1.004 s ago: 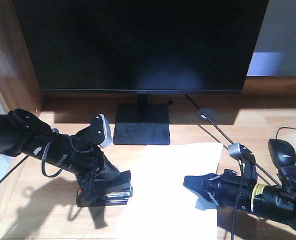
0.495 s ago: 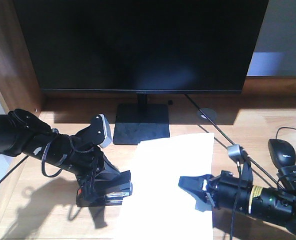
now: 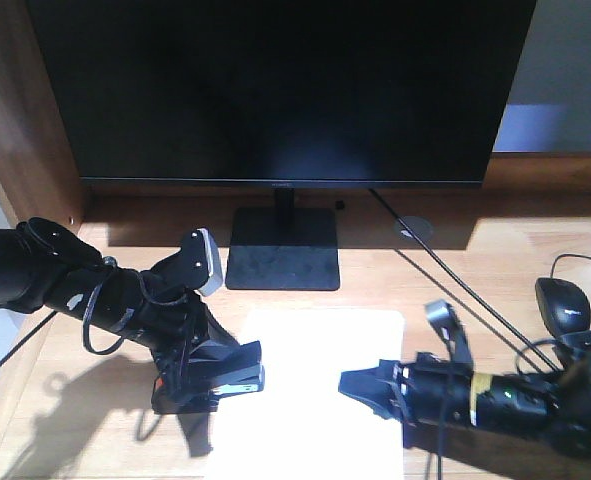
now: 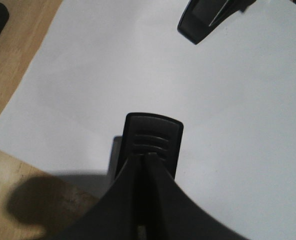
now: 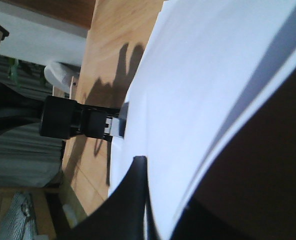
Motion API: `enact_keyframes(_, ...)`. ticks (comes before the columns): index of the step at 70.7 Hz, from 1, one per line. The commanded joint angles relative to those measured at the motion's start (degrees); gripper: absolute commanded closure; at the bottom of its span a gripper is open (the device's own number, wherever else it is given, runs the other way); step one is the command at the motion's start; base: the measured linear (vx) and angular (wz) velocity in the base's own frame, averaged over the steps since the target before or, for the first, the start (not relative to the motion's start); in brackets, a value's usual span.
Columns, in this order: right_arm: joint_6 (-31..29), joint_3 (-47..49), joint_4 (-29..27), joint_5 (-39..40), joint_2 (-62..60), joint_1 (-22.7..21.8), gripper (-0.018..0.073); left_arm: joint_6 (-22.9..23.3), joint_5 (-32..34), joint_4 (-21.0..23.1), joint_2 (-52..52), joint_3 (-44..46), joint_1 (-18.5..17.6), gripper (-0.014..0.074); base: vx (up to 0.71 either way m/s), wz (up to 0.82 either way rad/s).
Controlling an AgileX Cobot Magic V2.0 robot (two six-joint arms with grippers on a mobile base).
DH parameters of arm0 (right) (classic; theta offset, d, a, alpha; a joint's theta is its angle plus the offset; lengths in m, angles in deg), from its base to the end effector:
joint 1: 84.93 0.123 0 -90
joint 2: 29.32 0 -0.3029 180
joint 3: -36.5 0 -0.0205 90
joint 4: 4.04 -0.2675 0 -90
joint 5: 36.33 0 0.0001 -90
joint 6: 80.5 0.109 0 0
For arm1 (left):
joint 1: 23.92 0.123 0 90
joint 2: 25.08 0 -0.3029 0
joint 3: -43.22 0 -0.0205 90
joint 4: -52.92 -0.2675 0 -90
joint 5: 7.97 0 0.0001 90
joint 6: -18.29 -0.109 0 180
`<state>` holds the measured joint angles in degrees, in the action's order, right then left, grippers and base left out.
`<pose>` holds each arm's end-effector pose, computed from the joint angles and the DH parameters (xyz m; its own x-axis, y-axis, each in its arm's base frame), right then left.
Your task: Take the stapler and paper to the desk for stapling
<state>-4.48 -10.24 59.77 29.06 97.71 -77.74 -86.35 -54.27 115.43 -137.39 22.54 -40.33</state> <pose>0.2669 0.1233 0.0606 -0.9213 0.2245 -0.3177 -0.1916 0.4488 0.8729 0.3206 -0.1674 0.1579 -0.2105 0.6891 -0.6935 0.9739 0.2097 -0.0873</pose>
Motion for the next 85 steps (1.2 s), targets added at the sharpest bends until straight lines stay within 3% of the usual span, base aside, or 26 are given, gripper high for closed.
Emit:
enact_keyframes(1, 3.5, 4.3, 3.2, 11.5, -1.3, 1.5, 0.056, 0.0, -1.7, 2.7, 2.6, 1.2, -0.3, 0.0603, 0.0, 0.0)
enact_keyframes(13, 6.0, 7.7, 4.2, 11.5, 0.0, 3.0, 0.056, 0.0, -1.7, 2.7, 2.6, 1.2, -0.3, 0.0603, 0.0, 0.0)
enact_keyframes(85, 6.0, 7.8, 4.2, 11.5, 0.0, 3.0, 0.056, 0.0, -1.7, 2.7, 2.6, 1.2, -0.3, 0.0603, 0.0, 0.0)
